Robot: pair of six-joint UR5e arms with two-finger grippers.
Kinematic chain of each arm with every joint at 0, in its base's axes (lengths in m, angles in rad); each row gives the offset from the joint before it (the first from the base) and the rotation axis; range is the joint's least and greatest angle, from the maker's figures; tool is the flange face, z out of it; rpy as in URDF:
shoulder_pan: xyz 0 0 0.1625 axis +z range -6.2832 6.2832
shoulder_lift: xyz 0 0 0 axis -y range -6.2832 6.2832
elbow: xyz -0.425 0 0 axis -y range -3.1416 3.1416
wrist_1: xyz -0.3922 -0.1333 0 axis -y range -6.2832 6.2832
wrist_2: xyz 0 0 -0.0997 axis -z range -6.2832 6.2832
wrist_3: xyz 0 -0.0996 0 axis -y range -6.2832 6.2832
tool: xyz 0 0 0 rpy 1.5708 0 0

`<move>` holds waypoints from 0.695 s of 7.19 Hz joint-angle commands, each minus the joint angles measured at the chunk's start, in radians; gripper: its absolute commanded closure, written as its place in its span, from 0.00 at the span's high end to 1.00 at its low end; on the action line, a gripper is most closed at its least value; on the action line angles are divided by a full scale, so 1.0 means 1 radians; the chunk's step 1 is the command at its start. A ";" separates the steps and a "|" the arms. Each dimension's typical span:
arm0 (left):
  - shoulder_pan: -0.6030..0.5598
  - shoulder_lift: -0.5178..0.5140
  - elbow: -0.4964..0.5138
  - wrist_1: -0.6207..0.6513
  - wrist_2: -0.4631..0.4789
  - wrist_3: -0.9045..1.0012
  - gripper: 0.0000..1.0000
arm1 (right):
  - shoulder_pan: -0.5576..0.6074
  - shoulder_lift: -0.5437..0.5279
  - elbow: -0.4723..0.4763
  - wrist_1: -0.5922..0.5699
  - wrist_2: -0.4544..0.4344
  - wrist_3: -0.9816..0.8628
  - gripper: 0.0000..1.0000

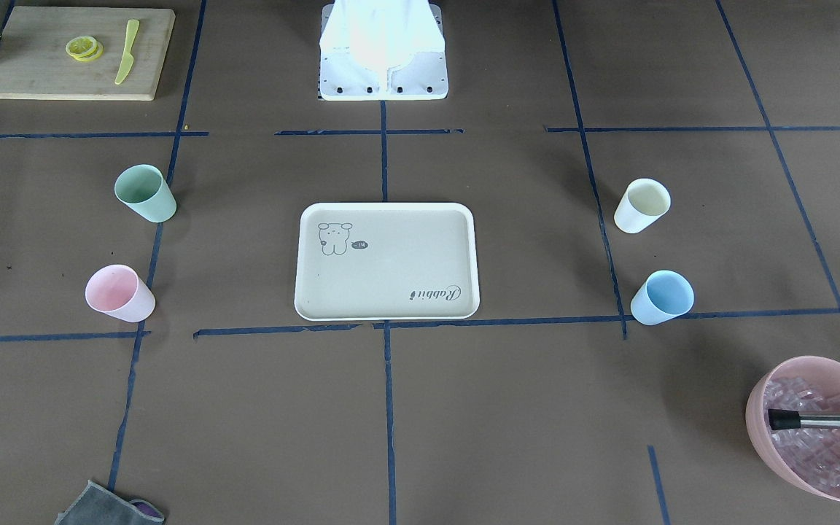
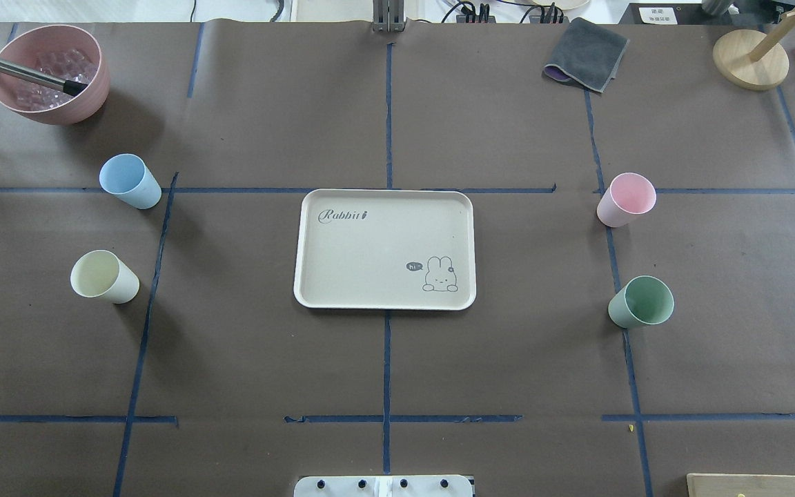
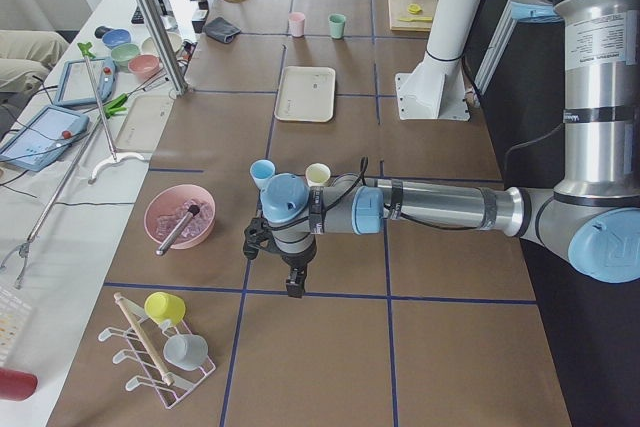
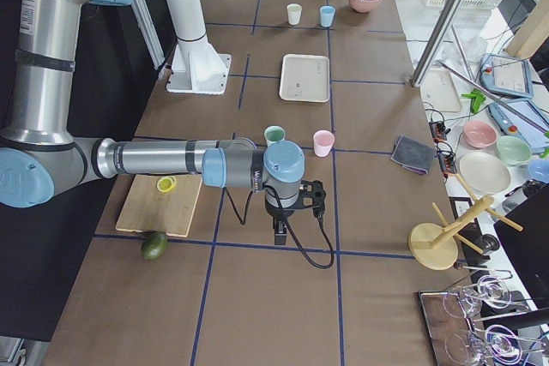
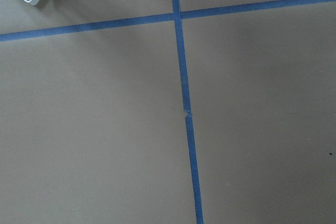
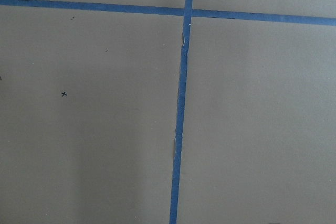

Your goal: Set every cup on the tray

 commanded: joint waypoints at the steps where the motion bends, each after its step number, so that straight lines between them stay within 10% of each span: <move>1: 0.002 0.001 0.000 -0.002 0.001 0.006 1.00 | -0.002 0.000 0.002 0.000 0.002 0.002 1.00; 5: 0.003 0.011 -0.055 0.011 0.000 0.000 1.00 | -0.090 0.031 0.003 0.118 0.006 0.046 1.00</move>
